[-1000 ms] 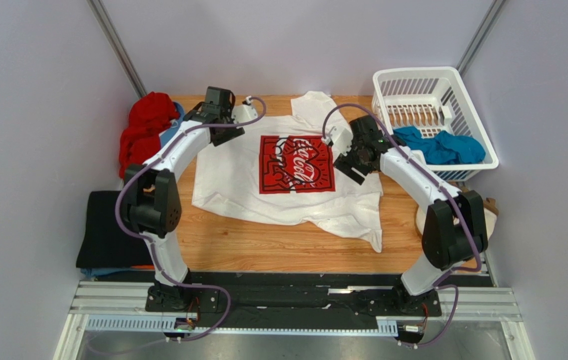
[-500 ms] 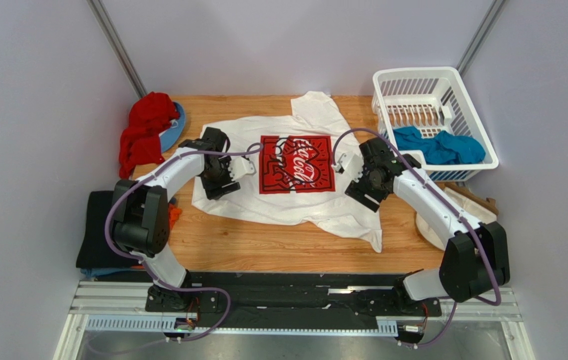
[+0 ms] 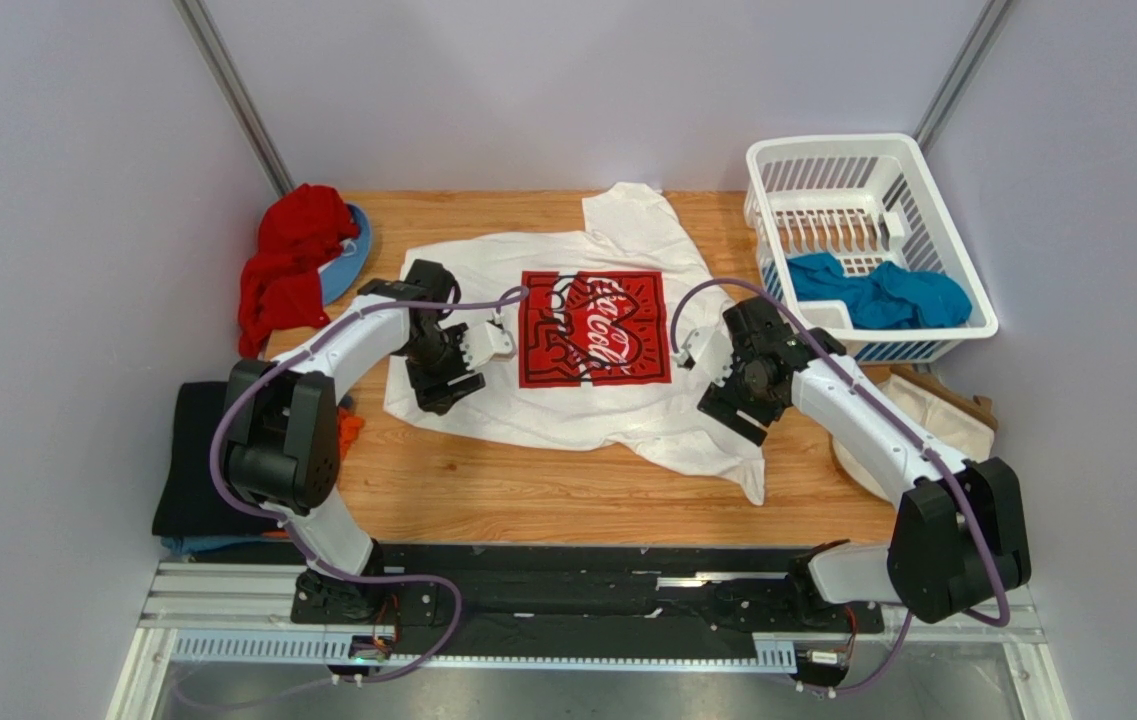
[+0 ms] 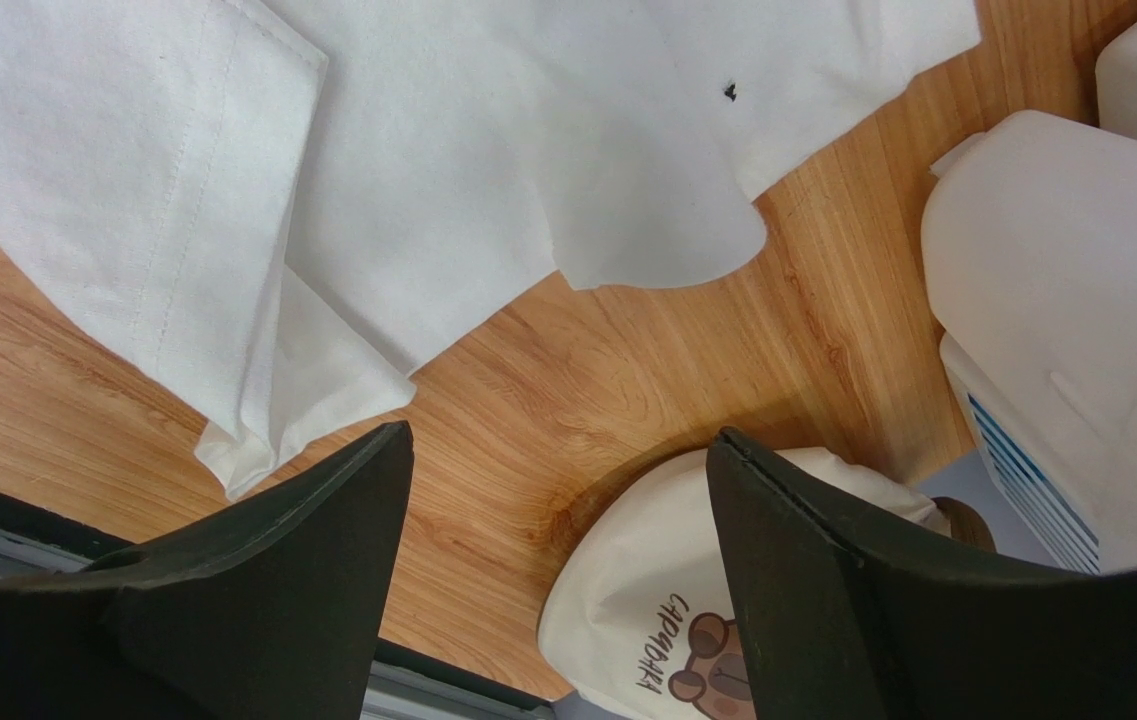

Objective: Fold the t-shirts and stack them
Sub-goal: Flatten the tshirt out, then fold the tshirt

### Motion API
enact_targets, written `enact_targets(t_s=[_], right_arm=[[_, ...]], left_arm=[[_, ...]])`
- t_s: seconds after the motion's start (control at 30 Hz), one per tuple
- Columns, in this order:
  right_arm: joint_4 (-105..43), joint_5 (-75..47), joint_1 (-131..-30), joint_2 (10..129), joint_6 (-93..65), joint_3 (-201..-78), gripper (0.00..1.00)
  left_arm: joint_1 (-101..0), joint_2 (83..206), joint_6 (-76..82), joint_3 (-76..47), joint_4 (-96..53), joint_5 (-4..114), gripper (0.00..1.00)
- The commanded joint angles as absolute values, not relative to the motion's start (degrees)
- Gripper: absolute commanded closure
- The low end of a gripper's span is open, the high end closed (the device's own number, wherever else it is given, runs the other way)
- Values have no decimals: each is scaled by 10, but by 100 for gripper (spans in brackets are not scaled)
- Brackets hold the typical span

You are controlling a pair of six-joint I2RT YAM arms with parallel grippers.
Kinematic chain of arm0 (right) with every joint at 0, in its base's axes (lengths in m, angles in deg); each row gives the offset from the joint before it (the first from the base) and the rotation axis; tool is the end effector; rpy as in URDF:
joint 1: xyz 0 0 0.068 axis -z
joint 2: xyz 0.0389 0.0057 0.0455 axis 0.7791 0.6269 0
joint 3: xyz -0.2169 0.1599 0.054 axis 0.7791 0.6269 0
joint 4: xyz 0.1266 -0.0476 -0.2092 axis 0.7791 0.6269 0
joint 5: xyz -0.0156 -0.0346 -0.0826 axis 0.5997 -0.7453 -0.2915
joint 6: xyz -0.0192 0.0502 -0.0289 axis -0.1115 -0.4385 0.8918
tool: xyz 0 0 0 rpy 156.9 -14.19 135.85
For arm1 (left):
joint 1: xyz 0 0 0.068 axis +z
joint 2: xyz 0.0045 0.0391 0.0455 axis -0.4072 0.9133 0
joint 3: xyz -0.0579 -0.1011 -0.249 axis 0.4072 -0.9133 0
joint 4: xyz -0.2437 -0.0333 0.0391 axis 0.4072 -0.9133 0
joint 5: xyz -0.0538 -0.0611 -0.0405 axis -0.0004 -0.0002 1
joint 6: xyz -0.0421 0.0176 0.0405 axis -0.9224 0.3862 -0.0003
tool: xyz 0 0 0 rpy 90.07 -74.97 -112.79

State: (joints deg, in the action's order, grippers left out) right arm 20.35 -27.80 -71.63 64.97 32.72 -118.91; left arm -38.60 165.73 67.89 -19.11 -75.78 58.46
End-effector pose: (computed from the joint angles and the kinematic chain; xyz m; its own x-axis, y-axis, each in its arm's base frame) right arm 0.2178 0.0757 0.2291 -0.4840 -0.8624 -0.1485 -0.8196 0.5062 -0.2684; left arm 0.2892 -0.0847 0.2020 -0.3542 0.8988 -0.2583 0.9294 0.3690 0.0095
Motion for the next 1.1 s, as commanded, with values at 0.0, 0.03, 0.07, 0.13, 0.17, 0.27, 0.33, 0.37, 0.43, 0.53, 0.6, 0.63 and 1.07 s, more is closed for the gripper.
enact_targets(t_s=[0.0, 0.03, 0.07, 0.13, 0.17, 0.27, 0.33, 0.37, 0.43, 0.53, 0.6, 0.63, 1.07], right_arm=[[181, -284, -718, 639, 315, -1188, 24], [179, -284, -718, 639, 314, -1186, 24], [178, -285, -718, 640, 314, -1186, 24], [178, -284, -718, 640, 313, -1185, 24], [179, -286, -718, 639, 312, -1184, 25], [178, -290, -718, 632, 312, -1177, 25], [175, -293, -718, 625, 313, -1173, 25], [176, -293, -718, 624, 313, -1172, 25], [175, -294, -718, 623, 312, -1168, 25], [175, -292, -717, 625, 309, -1165, 25], [173, -291, -717, 625, 307, -1161, 25], [171, -292, -718, 625, 307, -1157, 25], [260, -193, -722, 594, 303, -1164, 26]], left_arm=[[-385, 1644, 685, -203, -768, 609, 31], [-384, 1648, 684, -206, -764, 605, 31], [-385, 1649, 685, -209, -761, 603, 32], [-384, 1659, 686, -209, -754, 599, 32], [-385, 1663, 686, -207, -752, 598, 32], [-384, 1680, 685, -200, -744, 591, 37], [-384, 1688, 682, -195, -736, 584, 46], [-385, 1691, 680, -191, -734, 585, 50], [-384, 1699, 677, -186, -733, 591, 61], [-384, 1706, 672, -177, -736, 595, 74], [-385, 1706, 669, -175, -743, 598, 83], [-384, 1704, 669, -175, -745, 598, 86], [-385, 1661, 663, -202, -761, 571, 100]])
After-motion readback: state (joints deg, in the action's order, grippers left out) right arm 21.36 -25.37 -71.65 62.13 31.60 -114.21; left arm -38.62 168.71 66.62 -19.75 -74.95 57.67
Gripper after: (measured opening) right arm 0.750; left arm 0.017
